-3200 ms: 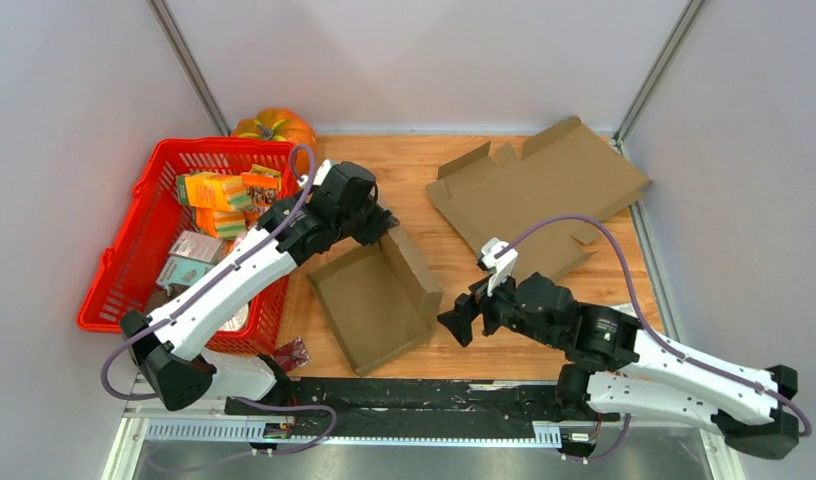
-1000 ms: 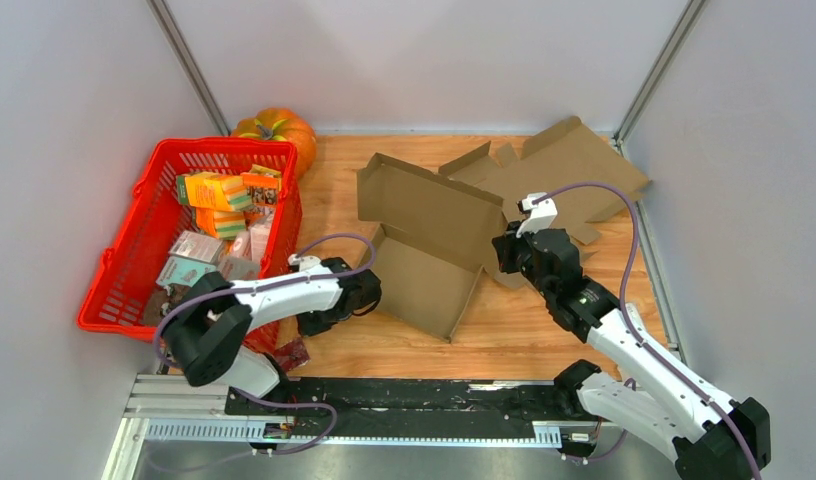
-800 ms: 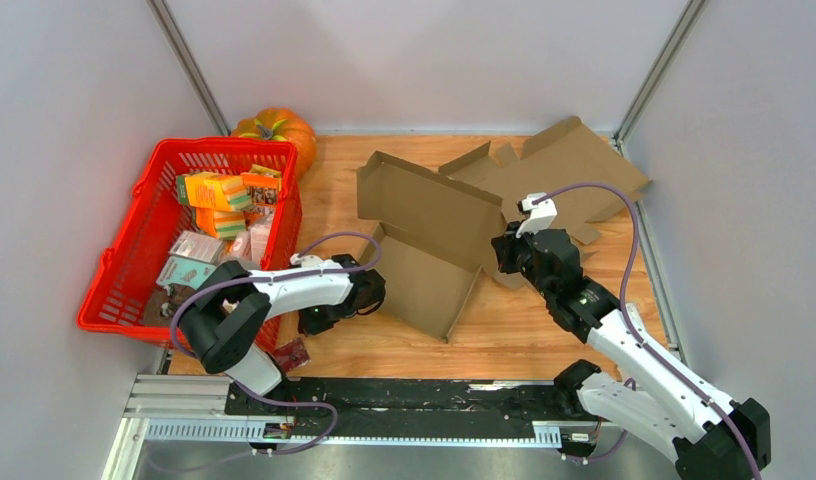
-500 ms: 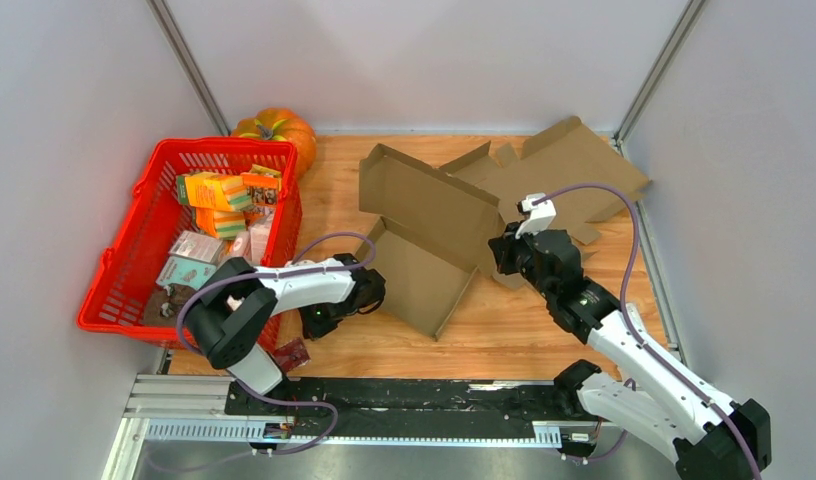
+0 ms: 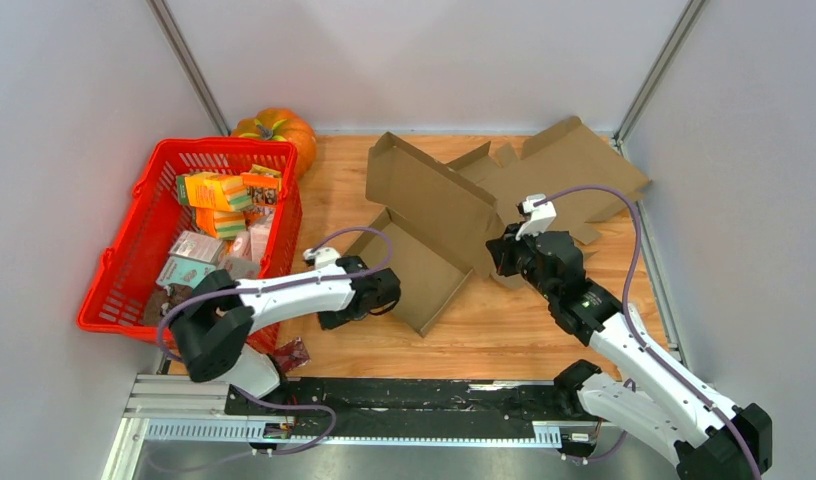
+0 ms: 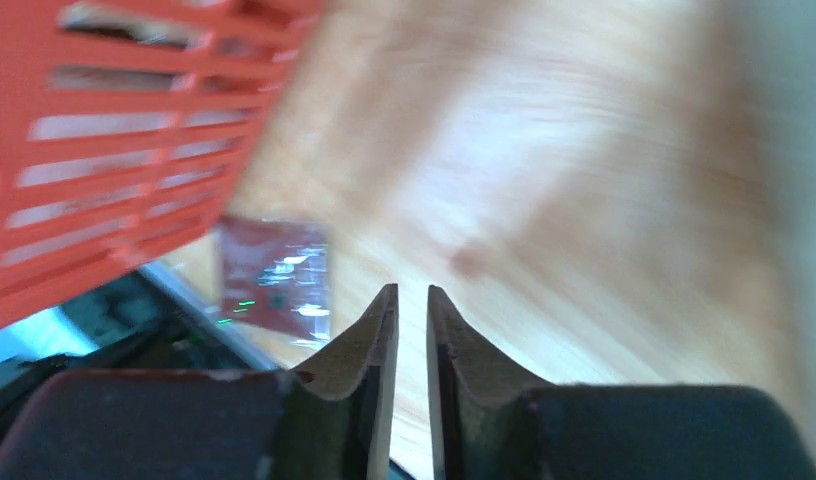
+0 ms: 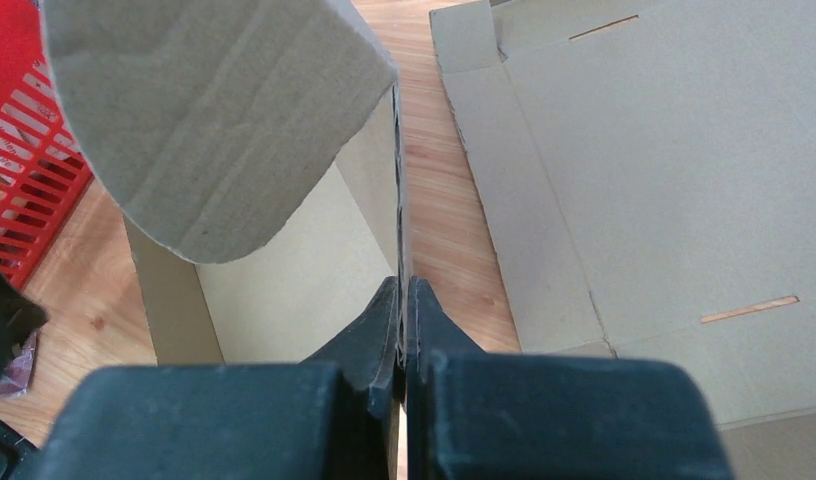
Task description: Fold the paper box
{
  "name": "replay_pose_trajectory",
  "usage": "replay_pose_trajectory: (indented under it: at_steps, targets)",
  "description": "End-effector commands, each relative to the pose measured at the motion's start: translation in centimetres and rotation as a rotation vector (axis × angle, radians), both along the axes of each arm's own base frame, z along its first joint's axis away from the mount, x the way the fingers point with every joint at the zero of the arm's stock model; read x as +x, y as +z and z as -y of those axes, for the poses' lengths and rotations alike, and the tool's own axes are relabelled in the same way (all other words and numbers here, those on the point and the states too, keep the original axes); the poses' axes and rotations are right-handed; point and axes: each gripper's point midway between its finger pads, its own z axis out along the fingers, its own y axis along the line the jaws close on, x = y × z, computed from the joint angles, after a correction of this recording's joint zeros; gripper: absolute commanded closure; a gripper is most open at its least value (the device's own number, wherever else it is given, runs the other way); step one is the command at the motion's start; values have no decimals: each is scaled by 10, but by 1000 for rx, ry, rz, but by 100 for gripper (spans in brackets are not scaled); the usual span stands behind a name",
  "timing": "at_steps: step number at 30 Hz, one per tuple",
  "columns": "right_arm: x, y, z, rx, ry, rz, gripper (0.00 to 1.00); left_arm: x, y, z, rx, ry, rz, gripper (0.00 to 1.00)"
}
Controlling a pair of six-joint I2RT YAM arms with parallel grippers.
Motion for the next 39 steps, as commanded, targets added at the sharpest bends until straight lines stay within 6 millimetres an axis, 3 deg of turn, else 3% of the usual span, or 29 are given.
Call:
replay_pose_trajectory:
  at_steps: [1,3,4,6,7,8,9,10,11,14,19,28,34,39]
  targets:
    - [1,21,-10,49,46,52,100,44,68,78,-103,-587,151,70]
    - [1,19,-14,41,73,58,100,45,84,112,-259,-708,180,64]
    - [-1,19,-21,35,120,65,100,46,105,117,-306,-791,225,60]
    - [3,18,-25,25,137,79,100,49,135,135,-412,-890,330,41]
    - [2,21,-30,25,170,86,100,57,162,126,-421,-948,403,29]
    - [5,24,-32,20,192,102,100,63,178,121,-435,-959,442,25]
    - [5,26,-36,20,219,104,100,67,187,106,-415,-938,449,26]
    - [6,28,-44,18,262,97,100,89,205,75,-373,-876,493,25]
    - [9,27,-43,9,272,98,100,91,210,79,-447,-923,477,25]
    - [15,28,-49,26,349,79,100,128,239,74,-531,-987,528,25]
    - [21,25,-49,43,441,61,100,181,248,83,-323,-1172,493,26]
    - [24,23,-46,77,500,28,100,255,260,75,-138,-1181,574,26]
    - [24,25,-45,73,496,38,100,287,270,85,-199,-1294,558,25]
    - [23,28,-45,75,497,46,100,301,254,102,-296,-1429,523,25]
